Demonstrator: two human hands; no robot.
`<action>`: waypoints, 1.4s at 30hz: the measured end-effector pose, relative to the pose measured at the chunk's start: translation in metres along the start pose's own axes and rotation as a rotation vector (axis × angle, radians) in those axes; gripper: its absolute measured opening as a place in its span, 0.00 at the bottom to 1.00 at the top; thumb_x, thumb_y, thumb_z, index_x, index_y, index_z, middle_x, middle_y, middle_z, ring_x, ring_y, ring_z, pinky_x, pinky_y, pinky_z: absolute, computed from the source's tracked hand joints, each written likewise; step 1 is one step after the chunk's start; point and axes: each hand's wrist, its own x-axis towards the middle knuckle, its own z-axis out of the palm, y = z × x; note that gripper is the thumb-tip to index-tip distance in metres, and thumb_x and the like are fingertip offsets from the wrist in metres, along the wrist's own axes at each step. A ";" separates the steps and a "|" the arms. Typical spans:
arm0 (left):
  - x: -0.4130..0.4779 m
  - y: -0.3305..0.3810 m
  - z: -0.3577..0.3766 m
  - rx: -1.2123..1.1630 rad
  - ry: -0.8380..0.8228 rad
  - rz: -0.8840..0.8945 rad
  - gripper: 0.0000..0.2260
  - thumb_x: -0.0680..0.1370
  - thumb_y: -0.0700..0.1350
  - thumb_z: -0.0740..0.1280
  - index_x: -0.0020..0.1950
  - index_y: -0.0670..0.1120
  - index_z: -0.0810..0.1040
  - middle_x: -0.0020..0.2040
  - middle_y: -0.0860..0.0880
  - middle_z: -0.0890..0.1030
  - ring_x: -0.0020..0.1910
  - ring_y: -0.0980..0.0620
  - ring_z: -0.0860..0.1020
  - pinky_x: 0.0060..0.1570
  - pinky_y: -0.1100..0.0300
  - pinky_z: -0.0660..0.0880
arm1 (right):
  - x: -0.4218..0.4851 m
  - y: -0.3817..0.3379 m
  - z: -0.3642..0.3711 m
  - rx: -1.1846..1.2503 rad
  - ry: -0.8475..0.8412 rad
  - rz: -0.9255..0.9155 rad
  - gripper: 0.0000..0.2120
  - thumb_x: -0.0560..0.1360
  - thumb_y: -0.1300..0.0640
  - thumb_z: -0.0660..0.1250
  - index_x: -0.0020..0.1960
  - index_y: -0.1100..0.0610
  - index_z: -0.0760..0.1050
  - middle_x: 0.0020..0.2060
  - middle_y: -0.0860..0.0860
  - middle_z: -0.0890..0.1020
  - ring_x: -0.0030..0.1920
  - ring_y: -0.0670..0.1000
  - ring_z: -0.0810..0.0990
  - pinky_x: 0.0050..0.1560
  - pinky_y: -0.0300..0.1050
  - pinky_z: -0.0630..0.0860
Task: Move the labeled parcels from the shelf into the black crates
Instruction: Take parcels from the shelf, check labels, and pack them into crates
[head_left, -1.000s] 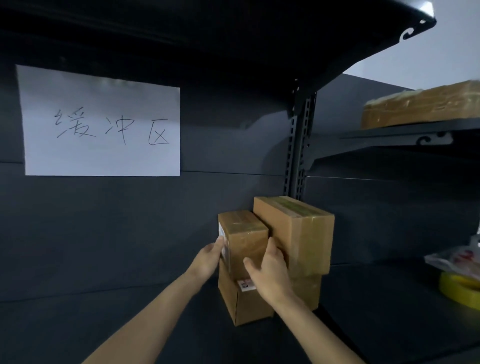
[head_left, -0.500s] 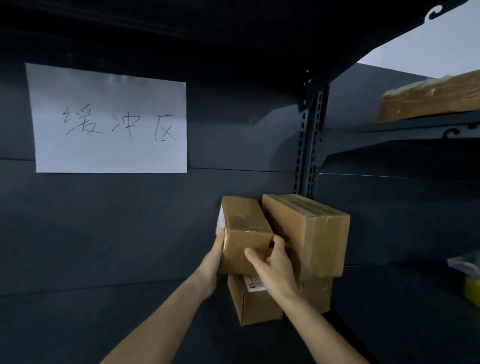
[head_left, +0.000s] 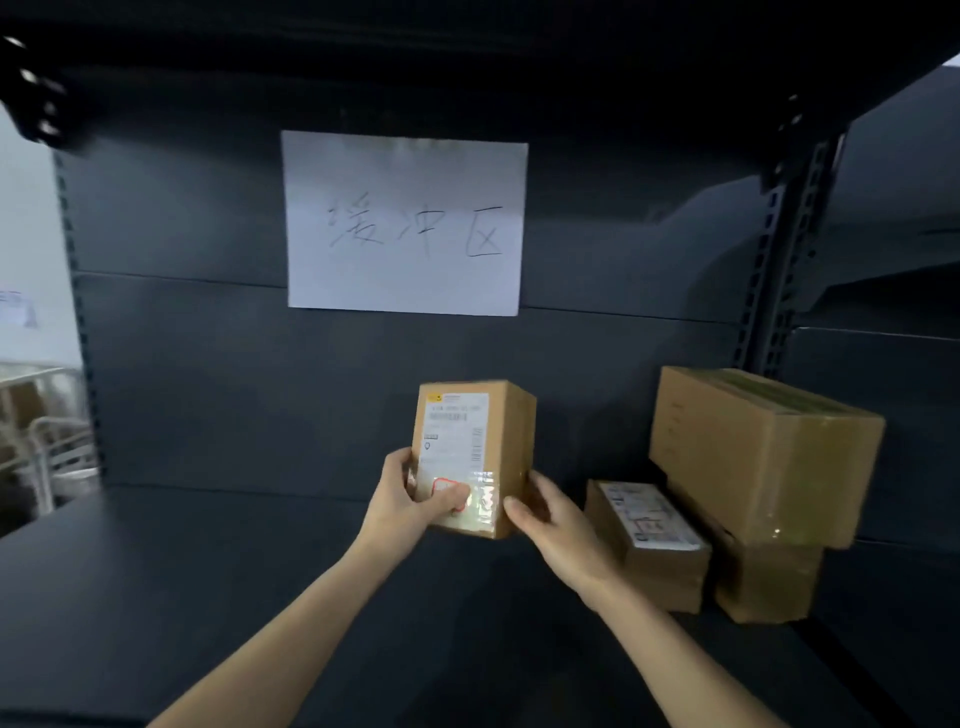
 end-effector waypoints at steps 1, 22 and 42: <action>-0.003 -0.002 -0.007 0.035 0.008 0.008 0.29 0.68 0.46 0.77 0.62 0.53 0.65 0.53 0.56 0.78 0.51 0.57 0.79 0.44 0.65 0.76 | 0.000 0.000 0.006 0.038 -0.051 0.011 0.26 0.76 0.42 0.61 0.72 0.44 0.60 0.65 0.39 0.70 0.65 0.42 0.68 0.58 0.34 0.64; -0.024 -0.041 -0.045 0.448 -0.038 -0.017 0.17 0.74 0.35 0.67 0.51 0.54 0.66 0.49 0.58 0.77 0.52 0.57 0.79 0.40 0.70 0.77 | 0.004 0.019 0.057 -0.123 -0.124 0.086 0.27 0.77 0.57 0.63 0.74 0.50 0.57 0.69 0.48 0.69 0.69 0.48 0.67 0.63 0.38 0.65; -0.041 -0.050 -0.057 1.437 0.019 0.158 0.37 0.71 0.69 0.59 0.72 0.47 0.62 0.70 0.46 0.67 0.72 0.46 0.62 0.73 0.50 0.54 | -0.006 0.031 0.027 -0.842 0.043 -0.146 0.35 0.76 0.45 0.62 0.76 0.56 0.50 0.75 0.54 0.58 0.73 0.53 0.59 0.71 0.45 0.58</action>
